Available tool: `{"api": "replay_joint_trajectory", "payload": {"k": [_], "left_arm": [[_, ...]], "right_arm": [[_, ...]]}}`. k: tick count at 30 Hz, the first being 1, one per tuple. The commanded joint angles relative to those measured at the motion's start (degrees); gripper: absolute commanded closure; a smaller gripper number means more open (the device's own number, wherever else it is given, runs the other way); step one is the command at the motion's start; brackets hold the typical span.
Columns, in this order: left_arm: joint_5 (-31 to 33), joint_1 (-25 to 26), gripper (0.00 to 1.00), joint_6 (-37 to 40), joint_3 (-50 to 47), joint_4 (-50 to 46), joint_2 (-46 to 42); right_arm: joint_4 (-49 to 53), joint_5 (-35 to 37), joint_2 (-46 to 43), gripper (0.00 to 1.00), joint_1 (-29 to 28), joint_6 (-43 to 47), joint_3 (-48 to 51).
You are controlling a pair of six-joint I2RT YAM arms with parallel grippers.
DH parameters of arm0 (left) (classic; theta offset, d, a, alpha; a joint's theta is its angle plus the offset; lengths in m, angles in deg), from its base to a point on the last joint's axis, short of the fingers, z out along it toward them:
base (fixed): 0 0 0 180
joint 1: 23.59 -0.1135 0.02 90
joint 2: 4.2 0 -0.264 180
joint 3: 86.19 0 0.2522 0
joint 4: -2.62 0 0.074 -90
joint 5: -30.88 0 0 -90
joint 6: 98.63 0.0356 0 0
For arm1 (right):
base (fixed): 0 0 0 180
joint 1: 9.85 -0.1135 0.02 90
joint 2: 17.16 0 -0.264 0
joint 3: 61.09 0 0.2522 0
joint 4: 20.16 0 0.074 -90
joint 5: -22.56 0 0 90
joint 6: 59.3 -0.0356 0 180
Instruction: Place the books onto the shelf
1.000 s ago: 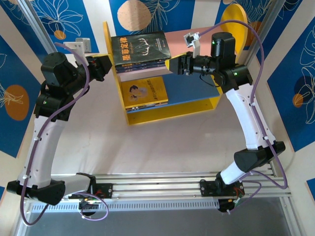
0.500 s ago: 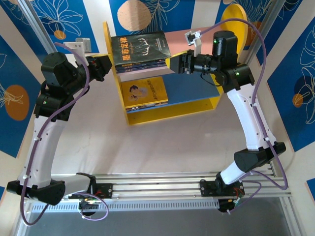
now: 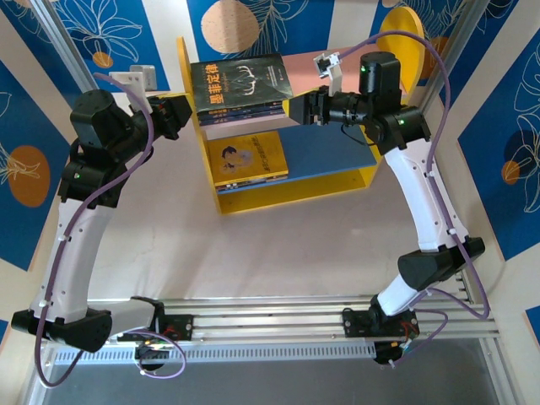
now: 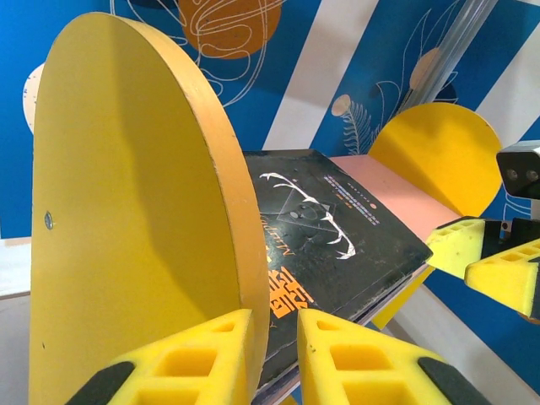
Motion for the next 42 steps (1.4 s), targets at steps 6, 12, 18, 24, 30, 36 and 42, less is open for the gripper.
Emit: {"api": "replay_joint_trajectory", "payload": {"k": [6, 12, 18, 24, 30, 36, 42], "left_arm": [[0.88, -0.29, 0.78, 1.24, 0.36, -0.76, -1.14], [0.82, -0.29, 0.78, 1.26, 0.2, -0.8, -1.07], [0.83, -0.29, 0.78, 1.35, 0.35, -0.81, -1.16], [0.91, -0.29, 0.78, 1.52, 0.11, -0.82, -1.24], [0.92, -0.29, 0.78, 1.61, 0.12, -1.08, -1.36], [1.07, -0.29, 0.78, 1.77, 0.11, -1.25, -1.52], [1.08, -0.29, 0.78, 1.78, 0.12, -1.25, -1.53]], "right_arm": [[0.57, -2.28, 0.42, 0.42, 0.28, 1.2, -2.36], [0.65, -3.36, 1.03, 0.42, 0.05, 1.16, -3.3], [1.04, -4.04, 1.91, 0.42, -0.05, 1.02, -4.83], [1.61, -3.72, 2.54, 0.42, -0.37, 1.31, -5.29], [1.88, -3.01, 3.03, 0.42, -0.38, 1.42, -4.89], [1.97, -2.77, 3.53, 0.42, -0.31, 1.56, -5.16], [2.5, -2.7, 4.55, 0.42, -0.3, 1.67, -5.63]]}}
